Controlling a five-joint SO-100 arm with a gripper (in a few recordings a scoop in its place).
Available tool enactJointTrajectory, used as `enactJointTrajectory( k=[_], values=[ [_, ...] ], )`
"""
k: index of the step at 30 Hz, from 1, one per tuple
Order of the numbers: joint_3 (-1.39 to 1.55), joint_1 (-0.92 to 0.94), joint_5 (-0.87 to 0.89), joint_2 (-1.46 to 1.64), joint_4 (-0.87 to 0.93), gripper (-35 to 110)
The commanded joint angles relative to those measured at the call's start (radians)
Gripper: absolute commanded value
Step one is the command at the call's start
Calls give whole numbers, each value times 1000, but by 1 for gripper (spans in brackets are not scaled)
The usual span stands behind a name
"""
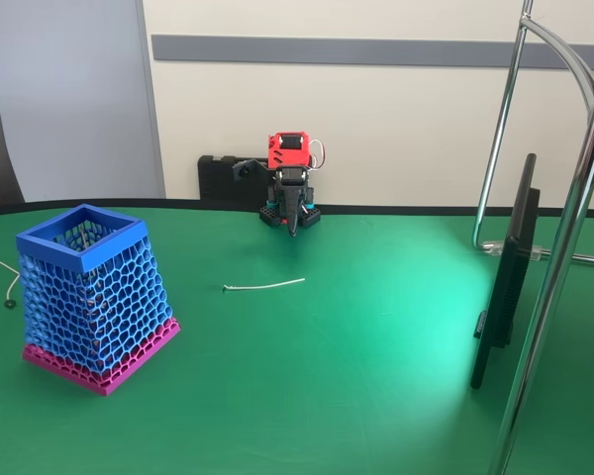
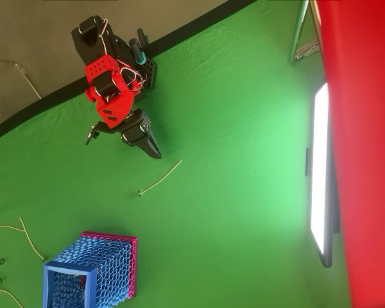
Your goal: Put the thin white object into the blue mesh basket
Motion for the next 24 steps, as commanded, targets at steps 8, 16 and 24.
enactJointTrajectory(
  k=[8, 16, 24],
  values=[
    [-34, -17, -37, -15, 2, 1],
    [-209, -12, -54, -279, 15, 1],
    [-368, 61, -91, -657, -57, 1]
  ],
)
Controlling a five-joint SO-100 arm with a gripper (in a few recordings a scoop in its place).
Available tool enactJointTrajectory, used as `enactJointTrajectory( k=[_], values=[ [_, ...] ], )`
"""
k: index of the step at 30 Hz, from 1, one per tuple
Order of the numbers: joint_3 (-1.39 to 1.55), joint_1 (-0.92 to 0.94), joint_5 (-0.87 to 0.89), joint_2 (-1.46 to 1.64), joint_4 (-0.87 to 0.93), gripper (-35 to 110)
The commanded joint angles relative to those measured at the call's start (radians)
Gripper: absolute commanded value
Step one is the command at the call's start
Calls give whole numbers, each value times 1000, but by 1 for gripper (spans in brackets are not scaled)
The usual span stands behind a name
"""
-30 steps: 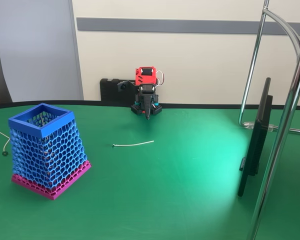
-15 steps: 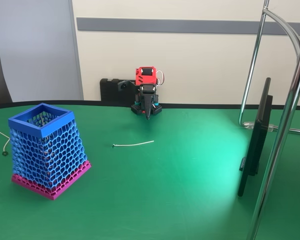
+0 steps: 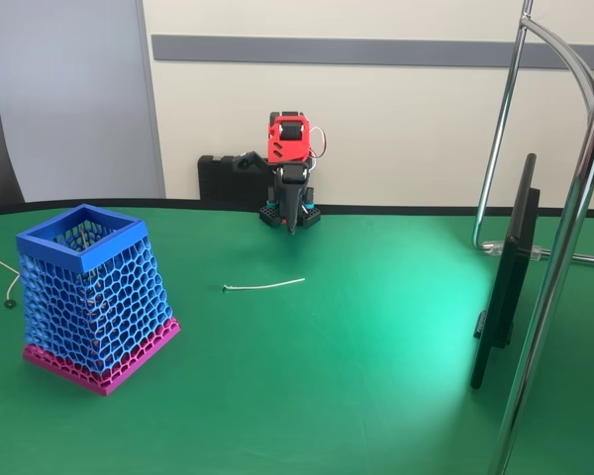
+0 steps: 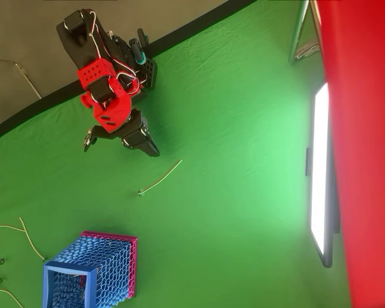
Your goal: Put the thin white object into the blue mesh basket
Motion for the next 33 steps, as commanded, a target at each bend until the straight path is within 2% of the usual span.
enactJointTrajectory(
  k=[1, 10, 20, 33],
  values=[
    [-95, 38, -26, -140, -41, 1],
    [-311, 166, -115, -489, -40, 3],
    [-683, 256, -189, -847, 184, 11],
    [-994, 304, -290, -1238, 270, 11]
  ],
)
